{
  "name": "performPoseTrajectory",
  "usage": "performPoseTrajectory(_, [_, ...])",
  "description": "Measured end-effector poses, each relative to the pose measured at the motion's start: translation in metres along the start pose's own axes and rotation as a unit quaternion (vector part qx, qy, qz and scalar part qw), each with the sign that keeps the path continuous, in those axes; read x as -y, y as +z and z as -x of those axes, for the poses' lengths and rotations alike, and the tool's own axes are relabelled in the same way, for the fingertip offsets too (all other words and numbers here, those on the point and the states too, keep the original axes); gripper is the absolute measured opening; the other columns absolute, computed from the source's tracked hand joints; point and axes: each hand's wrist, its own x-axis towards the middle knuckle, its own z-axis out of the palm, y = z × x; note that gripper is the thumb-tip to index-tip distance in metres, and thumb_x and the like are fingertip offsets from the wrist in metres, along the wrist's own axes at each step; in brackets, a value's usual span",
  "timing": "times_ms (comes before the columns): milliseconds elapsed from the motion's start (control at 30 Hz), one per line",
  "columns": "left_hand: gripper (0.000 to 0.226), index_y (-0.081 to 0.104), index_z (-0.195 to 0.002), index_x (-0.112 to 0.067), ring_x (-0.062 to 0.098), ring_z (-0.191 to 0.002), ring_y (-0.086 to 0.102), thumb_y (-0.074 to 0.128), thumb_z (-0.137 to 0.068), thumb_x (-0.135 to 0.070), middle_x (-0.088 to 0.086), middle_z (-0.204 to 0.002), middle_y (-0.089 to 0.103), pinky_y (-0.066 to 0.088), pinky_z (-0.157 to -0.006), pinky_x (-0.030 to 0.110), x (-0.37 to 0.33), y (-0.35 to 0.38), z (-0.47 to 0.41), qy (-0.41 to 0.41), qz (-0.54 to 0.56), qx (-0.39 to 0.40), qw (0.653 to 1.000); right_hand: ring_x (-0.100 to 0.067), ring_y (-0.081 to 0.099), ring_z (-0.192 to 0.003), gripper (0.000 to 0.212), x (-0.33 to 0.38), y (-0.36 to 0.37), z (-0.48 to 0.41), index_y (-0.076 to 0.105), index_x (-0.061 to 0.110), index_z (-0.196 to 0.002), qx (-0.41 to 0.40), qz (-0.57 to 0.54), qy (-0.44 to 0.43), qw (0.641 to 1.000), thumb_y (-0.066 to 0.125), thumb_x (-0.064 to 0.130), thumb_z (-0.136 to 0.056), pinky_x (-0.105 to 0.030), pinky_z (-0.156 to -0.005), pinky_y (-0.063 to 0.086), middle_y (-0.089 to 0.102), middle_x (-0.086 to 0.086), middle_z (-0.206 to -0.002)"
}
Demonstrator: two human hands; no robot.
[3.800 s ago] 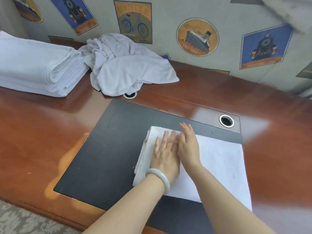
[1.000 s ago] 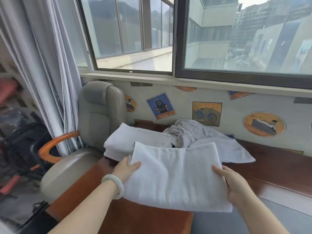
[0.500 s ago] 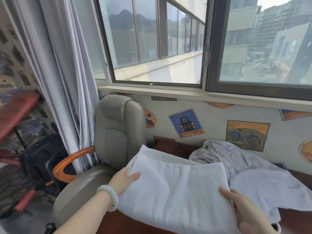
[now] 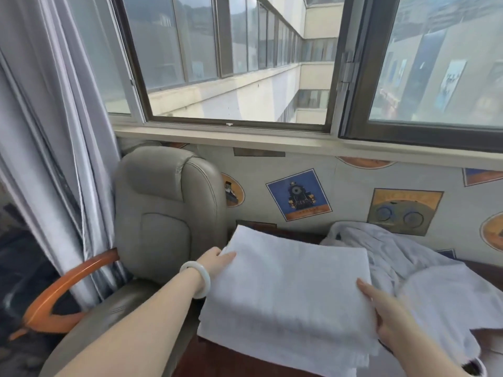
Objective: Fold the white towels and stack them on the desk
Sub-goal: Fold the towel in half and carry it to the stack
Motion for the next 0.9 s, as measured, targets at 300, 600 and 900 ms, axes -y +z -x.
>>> performPoseTrajectory(300, [0.02,0.062,-0.111,-0.016,0.027,-0.108,0.063,0.055,-0.098,-0.03,0.006,-0.118,0.067,0.048,-0.099,0.046,0.04,-0.004,-0.035,-0.041,0.038,0.096,0.994,-0.037,0.067,-0.091,0.034,-0.029,0.003,-0.038,0.066,-0.001,-0.109,-0.062,0.095,-0.026,0.993,0.066,0.029,-0.093,-0.057,-0.097,0.049,0.072,-0.019,-0.095])
performPoseTrajectory(600, [0.018,0.062,-0.115,-0.022,0.021,-0.102,0.064,0.06,-0.097,-0.018,0.002,-0.111,0.069,0.054,-0.085,0.039,0.043,-0.019,-0.029,0.022,0.095,0.046,0.994,-0.035,0.065,-0.095,0.037,-0.02,0.017,-0.03,0.064,0.006,-0.11,-0.081,0.136,-0.064,0.985,0.071,0.035,-0.089,-0.053,-0.094,0.052,0.069,-0.013,-0.104])
performPoseTrajectory(900, [0.023,0.064,-0.119,-0.016,0.023,-0.095,0.066,0.062,-0.096,-0.02,0.002,-0.103,0.069,0.053,-0.093,0.047,0.054,-0.005,-0.025,0.029,0.059,-0.041,0.997,-0.037,0.061,-0.104,0.037,-0.032,0.017,-0.04,0.062,0.004,-0.115,-0.07,0.165,-0.055,0.982,0.067,0.032,-0.092,-0.056,-0.099,0.048,0.066,-0.014,-0.112])
